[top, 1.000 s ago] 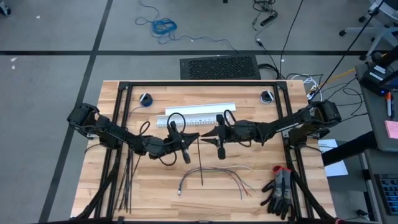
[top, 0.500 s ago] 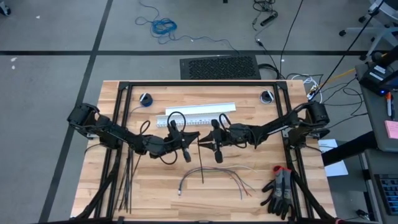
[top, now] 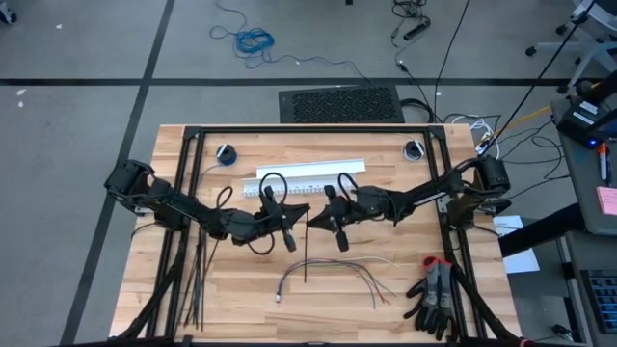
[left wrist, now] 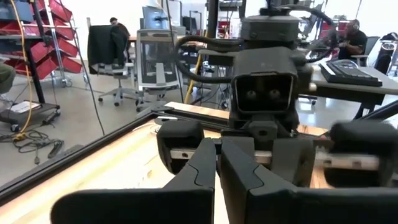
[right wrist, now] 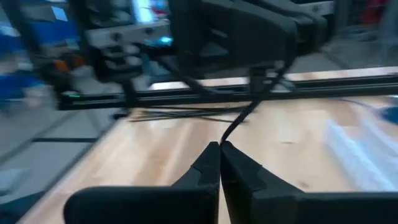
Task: Ziptie cables
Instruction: Wrap the black zip tie on the cables
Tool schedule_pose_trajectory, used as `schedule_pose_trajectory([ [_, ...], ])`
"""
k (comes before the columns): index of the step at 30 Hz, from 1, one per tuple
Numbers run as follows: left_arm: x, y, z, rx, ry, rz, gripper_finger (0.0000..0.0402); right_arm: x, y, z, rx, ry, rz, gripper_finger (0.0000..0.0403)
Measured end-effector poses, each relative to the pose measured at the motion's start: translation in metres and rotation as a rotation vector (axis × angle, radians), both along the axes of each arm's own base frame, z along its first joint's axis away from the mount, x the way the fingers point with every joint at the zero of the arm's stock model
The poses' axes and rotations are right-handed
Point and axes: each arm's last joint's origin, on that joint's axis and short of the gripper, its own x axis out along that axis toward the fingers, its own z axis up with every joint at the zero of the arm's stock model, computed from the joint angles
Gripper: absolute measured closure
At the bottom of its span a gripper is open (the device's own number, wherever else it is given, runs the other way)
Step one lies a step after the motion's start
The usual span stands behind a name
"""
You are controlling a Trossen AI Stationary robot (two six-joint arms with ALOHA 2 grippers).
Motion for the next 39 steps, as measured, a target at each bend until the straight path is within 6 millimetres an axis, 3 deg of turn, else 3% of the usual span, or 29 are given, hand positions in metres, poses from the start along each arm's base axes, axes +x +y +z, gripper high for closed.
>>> schedule_pose_trajectory([
  [4, 0.0, -0.005, 0.004, 0.107, 0.002, -0.075, 0.0379, -0.001, -0.012, 0.001, 0.079, 0.016, 0.151, 0.0403],
  [10, -0.01, -0.018, 0.025, 0.272, -0.086, -0.132, 0.0338, -0.005, -0.028, -0.002, 0.166, 0.066, 0.354, 0.0403],
  [15, -0.019, -0.028, 0.028, 0.355, -0.04, -0.226, 0.0304, -0.011, -0.024, 0.002, 0.18, 0.052, 0.647, 0.0403],
  [18, -0.017, -0.033, 0.023, 0.411, -0.032, -0.458, 0.0298, -0.015, -0.014, 0.002, 0.149, 0.026, 0.819, 0.0403],
  [22, -0.006, -0.031, 0.013, 0.453, -0.089, -0.717, 0.0296, -0.019, 0.001, 0.002, 0.108, -0.016, 1.026, 0.0403],
  [26, 0.012, -0.021, 0.007, 0.463, -0.163, -0.715, 0.0296, -0.023, 0.016, 0.002, 0.063, -0.071, 1.168, 0.0403],
  [34, 0.076, -0.013, -0.002, 0.406, -0.191, -0.838, 0.0296, -0.024, 0.019, -0.002, 0.059, -0.063, 1.183, 0.0403],
  [39, 0.089, -0.009, -0.003, 0.347, -0.165, -0.925, 0.0296, -0.029, 0.019, -0.009, 0.067, -0.053, 1.243, 0.0403],
])
